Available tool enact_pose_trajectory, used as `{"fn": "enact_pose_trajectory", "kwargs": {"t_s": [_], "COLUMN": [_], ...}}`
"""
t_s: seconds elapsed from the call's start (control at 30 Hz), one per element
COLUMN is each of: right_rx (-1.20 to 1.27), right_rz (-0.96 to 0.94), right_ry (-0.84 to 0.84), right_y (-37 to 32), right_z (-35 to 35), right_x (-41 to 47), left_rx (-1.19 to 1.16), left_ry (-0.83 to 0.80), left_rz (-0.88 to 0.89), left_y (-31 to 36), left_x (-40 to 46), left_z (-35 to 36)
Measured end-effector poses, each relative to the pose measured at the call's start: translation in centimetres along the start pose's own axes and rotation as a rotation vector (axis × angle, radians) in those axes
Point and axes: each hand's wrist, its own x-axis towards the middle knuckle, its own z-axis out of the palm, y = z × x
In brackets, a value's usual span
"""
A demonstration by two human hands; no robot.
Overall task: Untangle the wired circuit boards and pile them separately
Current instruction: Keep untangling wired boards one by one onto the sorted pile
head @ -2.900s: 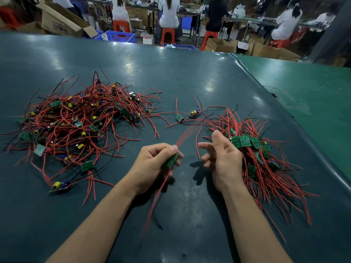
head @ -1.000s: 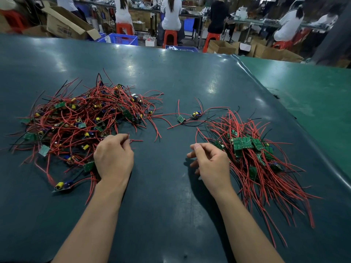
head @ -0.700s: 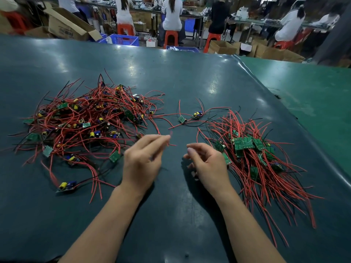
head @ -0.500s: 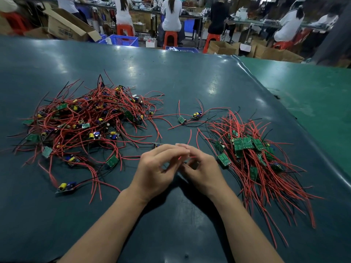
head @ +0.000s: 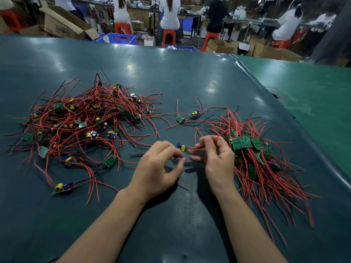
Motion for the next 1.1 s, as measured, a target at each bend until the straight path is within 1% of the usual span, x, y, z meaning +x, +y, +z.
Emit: {"fn": "enact_pose_trajectory", "kwargs": {"t_s": [0.1, 0.2, 0.27, 0.33, 0.37, 0.47, 0.5, 0.53, 0.57, 0.6, 0.63, 0.67, 0.7, 0.73, 0.8, 0.83, 0.87, 0.93, 1.0, 1.1], "right_rx": [0.007, 0.051, 0.074, 0.092, 0.104, 0.168, 0.185, 0.201, 0.218, 0.234, 0.25, 0.264, 0.279, 0.287, 0.275, 0.259, 0.238, 0.186, 0.135, 0.115], "right_rz": [-0.055, -0.077, -0.106, -0.163, -0.194, -0.248, -0.254, -0.258, -0.26, -0.261, -0.258, -0.252, -0.243, -0.232, -0.214, -0.201, -0.184, -0.162, -0.18, -0.173], "right_ry": [0.02, 0.012, 0.042, 0.1, 0.13, 0.192, 0.202, 0.209, 0.212, 0.21, 0.204, 0.188, 0.159, 0.119, 0.023, -0.02, -0.051, -0.084, -0.083, -0.065], "right_y": [-0.2, -0.3, -0.4, -0.6, -0.6, -0.6, -0.6, -0.6, -0.6, -0.6, -0.7, -0.7, -0.8, -0.8, -0.8, -0.8, -0.8, -0.9, -0.8, -0.6], "right_z": [0.1, 0.1, 0.1, 0.0, -0.1, -0.5, -0.5, -0.5, -0.4, -0.3, -0.3, -0.2, -0.1, 0.0, 0.2, 0.4, 0.5, 0.7, 0.9, 1.0], "right_x": [-0.2, -0.3, -0.3, -0.3, -0.2, 0.1, 0.1, 0.2, 0.2, 0.2, 0.2, 0.1, 0.0, -0.2, -0.6, -0.8, -1.0, -1.3, -1.3, -1.3], "left_rx": [0.063, 0.172, 0.277, 0.338, 0.362, 0.435, 0.445, 0.457, 0.469, 0.458, 0.401, 0.3, 0.176, 0.059, -0.115, -0.198, -0.314, -0.528, -0.622, -0.781], "left_ry": [0.005, -0.142, -0.21, -0.169, -0.125, 0.004, 0.045, 0.099, 0.168, 0.242, 0.303, 0.314, 0.254, 0.15, -0.09, -0.167, -0.179, -0.078, 0.024, 0.111], "left_rz": [-0.08, -0.198, -0.252, -0.29, -0.345, -0.665, -0.725, -0.694, -0.572, -0.387, -0.191, -0.041, 0.027, 0.008, -0.202, -0.305, -0.379, -0.457, -0.47, -0.527], "left_y": [-0.2, -0.6, -0.9, -1.3, -1.5, -2.1, -2.0, -1.8, -1.4, -1.0, -0.7, -0.3, 0.2, 0.6, 1.0, 1.0, 0.9, 0.4, 0.0, -0.2], "left_x": [0.2, 0.0, -0.1, 0.0, 0.1, 0.5, 0.6, 0.7, 0.7, 0.8, 0.7, 0.6, 0.4, 0.2, 0.2, 0.2, 0.3, 0.5, 0.5, 0.7], "left_z": [-0.2, -0.1, 0.4, 0.6, 0.6, 0.0, -0.2, -0.3, -0.5, -0.5, -0.6, -0.5, -0.5, -0.3, 0.0, 0.1, 0.1, 0.0, -0.2, 0.1]}}
